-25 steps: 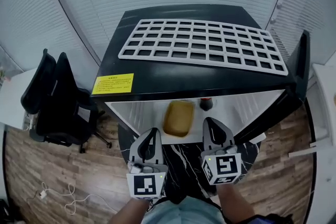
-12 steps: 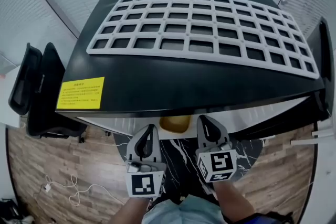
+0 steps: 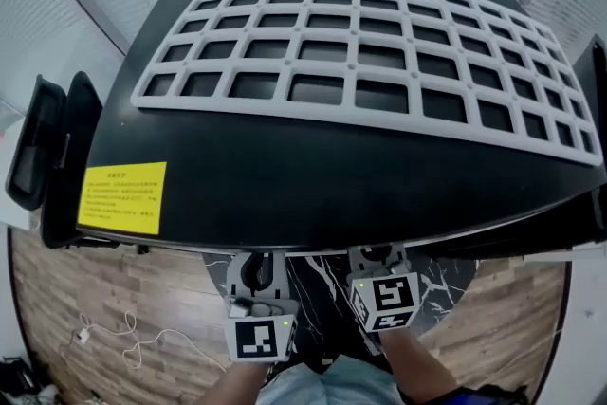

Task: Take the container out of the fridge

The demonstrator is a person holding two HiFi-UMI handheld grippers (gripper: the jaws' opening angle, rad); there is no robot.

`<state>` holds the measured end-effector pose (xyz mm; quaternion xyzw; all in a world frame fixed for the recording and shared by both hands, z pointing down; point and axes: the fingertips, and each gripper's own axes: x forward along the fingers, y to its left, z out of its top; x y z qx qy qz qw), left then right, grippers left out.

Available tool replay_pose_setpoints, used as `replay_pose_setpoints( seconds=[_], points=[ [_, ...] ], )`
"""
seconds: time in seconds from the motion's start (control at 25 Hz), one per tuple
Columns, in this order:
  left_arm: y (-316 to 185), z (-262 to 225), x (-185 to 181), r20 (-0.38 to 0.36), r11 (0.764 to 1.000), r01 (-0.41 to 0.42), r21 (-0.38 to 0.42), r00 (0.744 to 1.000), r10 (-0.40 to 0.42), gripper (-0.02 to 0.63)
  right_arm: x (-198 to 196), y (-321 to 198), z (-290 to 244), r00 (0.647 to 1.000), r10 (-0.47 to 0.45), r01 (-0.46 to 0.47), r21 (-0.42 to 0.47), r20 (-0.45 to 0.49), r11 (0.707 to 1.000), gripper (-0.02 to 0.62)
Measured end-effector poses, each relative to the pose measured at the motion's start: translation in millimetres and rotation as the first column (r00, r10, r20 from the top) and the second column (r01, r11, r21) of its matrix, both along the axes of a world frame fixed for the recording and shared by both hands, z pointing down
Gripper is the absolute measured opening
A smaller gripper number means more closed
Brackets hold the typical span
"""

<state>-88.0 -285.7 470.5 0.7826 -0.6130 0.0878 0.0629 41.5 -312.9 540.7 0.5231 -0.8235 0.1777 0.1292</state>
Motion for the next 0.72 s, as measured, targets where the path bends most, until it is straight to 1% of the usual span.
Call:
replay_pose_setpoints(
  seconds=[0.12, 0.2, 0.28, 0.48, 0.72],
  points=[
    [-5.3, 7.4, -0.9, -0.004, 1.0, -0.005, -0.007, 1.0, 0.005, 0.015, -7.9, -7.1, 9.9, 1.0, -0.01, 0.01, -0.021, 0.01, 1.0, 0.087],
    [-12.5, 13.0, -1.3, -0.006, 1.0, -0.007, -0.015, 1.0, 0.007, 0.015, -13.5, -15.5, 17.9, 1.0, -0.023, 0.023, -0.039, 0.015, 0.999, 0.116],
    [-17.6, 16.1, -1.1, -0.005, 1.0, -0.008, -0.023, 1.0, 0.008, 0.015, -14.7, -21.5, 23.8, 1.0, -0.023, 0.023, -0.049, 0.016, 0.999, 0.127],
    [-25.4, 22.8, -6.0, -0.008, 0.999, -0.007, -0.039, 1.0, 0.006, 0.015, -18.1, -30.7, 34.9, 1.0, -0.003, 0.004, -0.056, 0.017, 0.998, 0.141],
    [-34.9, 33.4, -14.4, -0.015, 0.999, -0.011, -0.046, 1.0, 0.01, 0.015, -30.5, -42.0, 58.7, 1.0, 0.0, 0.001, -0.111, 0.012, 0.994, 0.147]
  ],
)
